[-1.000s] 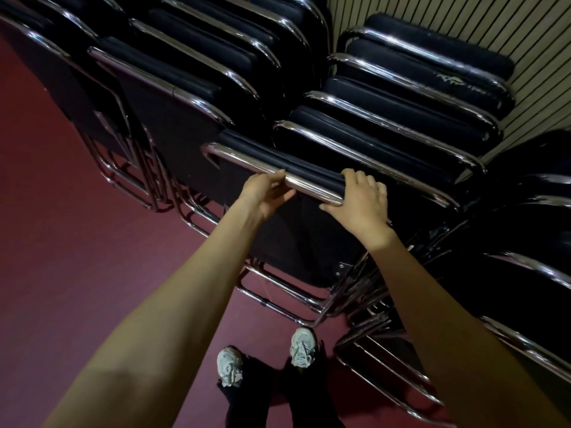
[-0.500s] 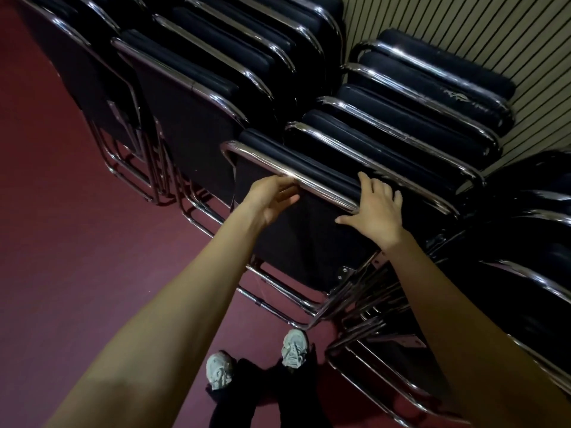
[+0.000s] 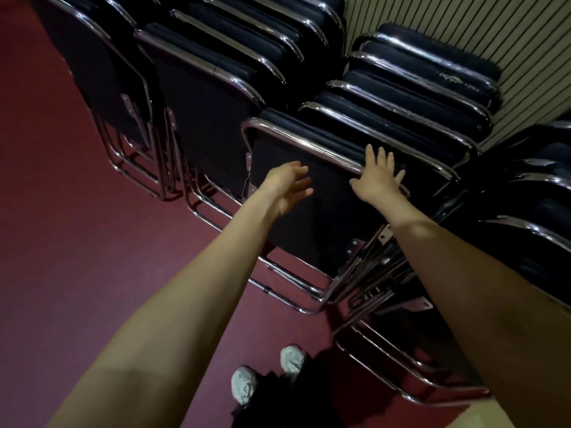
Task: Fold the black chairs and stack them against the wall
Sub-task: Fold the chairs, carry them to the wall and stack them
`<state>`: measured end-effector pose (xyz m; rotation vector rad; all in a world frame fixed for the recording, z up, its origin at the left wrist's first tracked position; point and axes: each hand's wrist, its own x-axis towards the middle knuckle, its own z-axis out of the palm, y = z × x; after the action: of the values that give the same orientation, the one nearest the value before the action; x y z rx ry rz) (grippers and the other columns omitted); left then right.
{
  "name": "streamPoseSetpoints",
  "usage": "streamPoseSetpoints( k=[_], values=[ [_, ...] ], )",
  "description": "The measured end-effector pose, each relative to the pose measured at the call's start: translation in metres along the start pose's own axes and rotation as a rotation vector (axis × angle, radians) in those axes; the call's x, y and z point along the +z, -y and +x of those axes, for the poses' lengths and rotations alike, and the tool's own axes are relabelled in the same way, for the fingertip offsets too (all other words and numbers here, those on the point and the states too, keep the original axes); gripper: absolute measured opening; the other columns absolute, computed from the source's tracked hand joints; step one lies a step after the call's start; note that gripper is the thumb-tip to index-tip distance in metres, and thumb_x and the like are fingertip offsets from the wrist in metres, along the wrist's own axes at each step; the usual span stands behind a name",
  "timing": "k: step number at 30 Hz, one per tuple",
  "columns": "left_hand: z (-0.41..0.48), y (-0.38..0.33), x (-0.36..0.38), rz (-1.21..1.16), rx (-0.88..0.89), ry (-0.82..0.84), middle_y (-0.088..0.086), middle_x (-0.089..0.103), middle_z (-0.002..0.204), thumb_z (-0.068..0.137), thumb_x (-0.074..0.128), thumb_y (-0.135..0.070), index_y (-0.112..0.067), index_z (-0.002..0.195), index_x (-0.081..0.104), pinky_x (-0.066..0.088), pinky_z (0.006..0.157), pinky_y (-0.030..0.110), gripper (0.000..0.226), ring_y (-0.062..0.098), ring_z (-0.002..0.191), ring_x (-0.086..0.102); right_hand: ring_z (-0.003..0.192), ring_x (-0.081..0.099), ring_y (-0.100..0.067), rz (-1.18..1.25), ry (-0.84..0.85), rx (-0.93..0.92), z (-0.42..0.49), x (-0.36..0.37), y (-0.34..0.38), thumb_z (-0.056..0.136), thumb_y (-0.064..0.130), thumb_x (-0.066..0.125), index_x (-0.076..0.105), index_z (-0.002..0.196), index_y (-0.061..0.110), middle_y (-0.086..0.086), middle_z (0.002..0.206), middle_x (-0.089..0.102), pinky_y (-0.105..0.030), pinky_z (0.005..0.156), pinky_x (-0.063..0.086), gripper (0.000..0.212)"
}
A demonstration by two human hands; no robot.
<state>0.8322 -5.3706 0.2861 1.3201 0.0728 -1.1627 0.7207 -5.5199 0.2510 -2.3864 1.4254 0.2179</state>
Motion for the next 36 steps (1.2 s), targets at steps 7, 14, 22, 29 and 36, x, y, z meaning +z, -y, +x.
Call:
streamPoseSetpoints(
  k=[7, 14, 22, 29, 36],
  values=[
    [-0.04, 0.01, -0.019, -0.054, -0.001, -0.089, 0.011, 0.057, 0.122, 0.096, 0.051, -0.005, -0.007, 0.14, 0.044, 0.053, 0.075, 0.031, 0.044, 0.024, 0.112, 0.057, 0.144, 0.018, -0.025, 0.231, 0.009, -0.255, -0.063, 0.005, 0.025, 0.091, 0.033, 0.059, 0.034, 0.146, 0.011, -0.01, 0.154, 0.027, -0.049, 0.116, 0.02, 0.064],
    [-0.176, 0.032, -0.171, -0.087, 0.164, -0.445, 0.004, 0.063, 0.116, 0.095, 0.055, -0.006, -0.012, 0.129, 0.053, 0.047, 0.095, 0.033, 0.035, 0.012, 0.1, 0.062, 0.14, 0.032, -0.02, 0.394, 0.189, -0.747, -0.203, 0.042, 0.145, 0.09, 0.023, 0.063, 0.045, 0.14, 0.009, -0.005, 0.147, 0.042, -0.029, 0.116, 0.022, 0.055],
    [-0.414, 0.096, -0.405, -0.277, 0.356, -1.006, 0.002, 0.058, 0.129, 0.094, 0.058, -0.009, -0.015, 0.133, 0.054, 0.043, 0.103, 0.033, 0.04, 0.012, 0.114, 0.056, 0.145, 0.016, -0.01, 0.24, 0.564, -1.353, -0.412, 0.123, 0.341, 0.091, 0.037, 0.06, 0.034, 0.146, 0.024, 0.005, 0.155, 0.028, -0.031, 0.119, 0.014, 0.063],
    [-0.603, 0.151, -0.549, -0.481, 0.459, -1.308, 0.001, 0.058, 0.125, 0.095, 0.057, -0.009, -0.014, 0.134, 0.053, 0.043, 0.099, 0.03, 0.04, 0.007, 0.106, 0.058, 0.141, 0.03, -0.013, 0.196, 0.694, -1.626, -0.627, 0.206, 0.485, 0.091, 0.032, 0.061, 0.039, 0.144, 0.016, 0.0, 0.149, 0.039, -0.017, 0.112, 0.018, 0.059],
    [-0.714, 0.209, -0.683, -0.649, 0.485, -1.536, 0.0, 0.058, 0.124, 0.094, 0.058, -0.008, -0.014, 0.132, 0.054, 0.042, 0.099, 0.029, 0.039, -0.001, 0.099, 0.057, 0.141, 0.028, -0.011, 0.056, 0.851, -1.849, -0.798, 0.3, 0.6, 0.091, 0.035, 0.06, 0.035, 0.145, 0.018, 0.002, 0.15, 0.037, -0.012, 0.108, 0.015, 0.062]
  ],
)
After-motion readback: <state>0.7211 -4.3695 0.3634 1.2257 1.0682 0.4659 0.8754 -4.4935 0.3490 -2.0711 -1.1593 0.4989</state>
